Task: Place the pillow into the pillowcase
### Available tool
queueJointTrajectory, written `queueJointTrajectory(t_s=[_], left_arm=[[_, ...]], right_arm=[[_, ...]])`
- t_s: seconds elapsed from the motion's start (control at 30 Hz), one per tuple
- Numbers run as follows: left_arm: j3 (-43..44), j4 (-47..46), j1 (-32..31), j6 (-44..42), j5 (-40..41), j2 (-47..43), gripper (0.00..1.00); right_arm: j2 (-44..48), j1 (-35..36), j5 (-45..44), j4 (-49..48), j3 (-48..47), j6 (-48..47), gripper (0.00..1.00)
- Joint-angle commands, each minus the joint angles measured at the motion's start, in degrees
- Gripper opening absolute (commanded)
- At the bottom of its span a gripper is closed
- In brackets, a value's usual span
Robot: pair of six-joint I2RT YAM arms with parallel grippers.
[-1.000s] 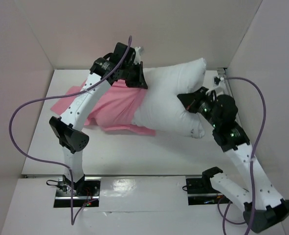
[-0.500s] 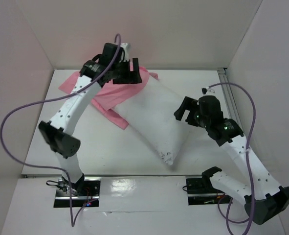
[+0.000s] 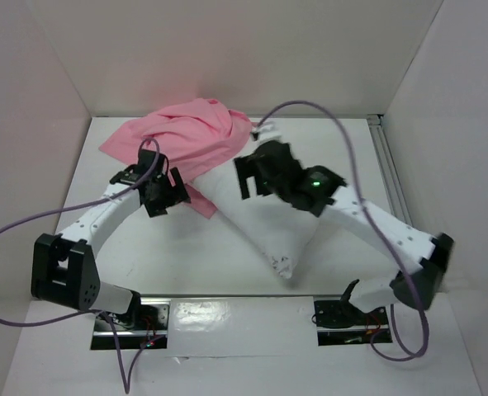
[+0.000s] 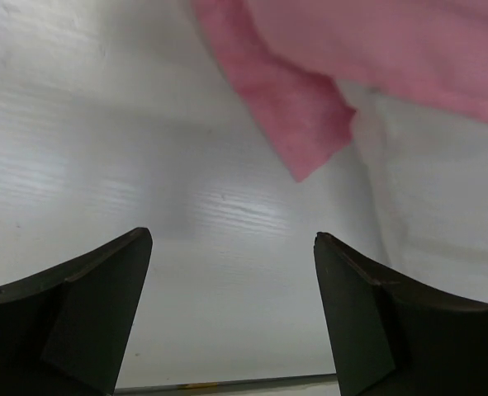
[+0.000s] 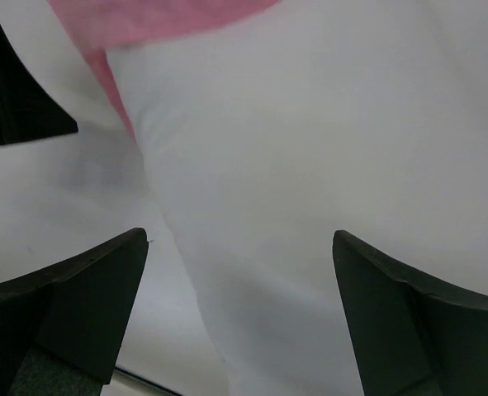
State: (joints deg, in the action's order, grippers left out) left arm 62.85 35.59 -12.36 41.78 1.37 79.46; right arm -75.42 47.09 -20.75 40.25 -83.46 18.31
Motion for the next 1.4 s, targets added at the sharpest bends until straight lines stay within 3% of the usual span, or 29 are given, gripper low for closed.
queueJointTrajectory(t_s=[0.0, 0.13, 0.23, 0.33, 0.37, 0.5, 0.67, 1.03, 1.2, 1.3, 1.37], left_arm=[[-6.75, -10.45, -0.21, 5.59, -6.97, 0.08, 0.92], [-11.77, -14.58, 0.32, 8.14, -9.01, 0.7, 0.9], [-13.72, -17.39, 0.32, 8.14, -10.76, 2.45, 0.9], [-15.04, -19.86, 0.32, 8.76, -12.43, 5.08, 0.9], [-15.04, -19.86, 0.32, 8.76, -12.44, 5.61, 0.9], [-19.68, -25.65, 0.32, 10.16, -12.78, 4.83, 0.9], [-19.0, -29.69, 0.85, 10.78, -14.64, 8.16, 0.9], [-16.27, -36.2, 0.85, 9.64, -11.47, 13.35, 0.9], [-10.03, -34.72, 1.37, 5.95, -8.57, 19.41, 0.9], [-9.5, -38.74, 1.37, 5.42, -10.41, 20.47, 0.86], [-9.5, -40.95, 1.37, 5.42, -11.82, 20.99, 0.77]], right_arm=[[-9.03, 8.61, -13.16, 6.06, -0.74, -4.42, 1.0], [-15.36, 11.88, -15.11, 4.06, 0.39, -5.64, 1.0], [-18.35, 10.4, -10.29, -0.86, 3.2, -6.18, 0.96], [-21.17, 8.37, -6.76, -1.58, 2.09, -6.88, 0.27], [-21.17, 7.76, -6.15, -1.58, 1.29, -6.88, 0.0], [-17.14, 6.35, -0.54, -4.99, -0.03, -8.81, 0.0], [-12.83, 1.34, 8.09, -5.53, -3.72, -9.34, 0.0], [-12.82, -2.35, 11.96, -1.67, -8.03, -10.48, 0.0], [-12.82, -4.2, 13.81, -0.44, -9.44, -11.01, 0.0], [-12.82, -4.73, 13.81, 0.09, -10.14, -11.01, 0.0], [-12.82, -5.34, 13.81, 0.09, -10.14, -11.01, 0.0]])
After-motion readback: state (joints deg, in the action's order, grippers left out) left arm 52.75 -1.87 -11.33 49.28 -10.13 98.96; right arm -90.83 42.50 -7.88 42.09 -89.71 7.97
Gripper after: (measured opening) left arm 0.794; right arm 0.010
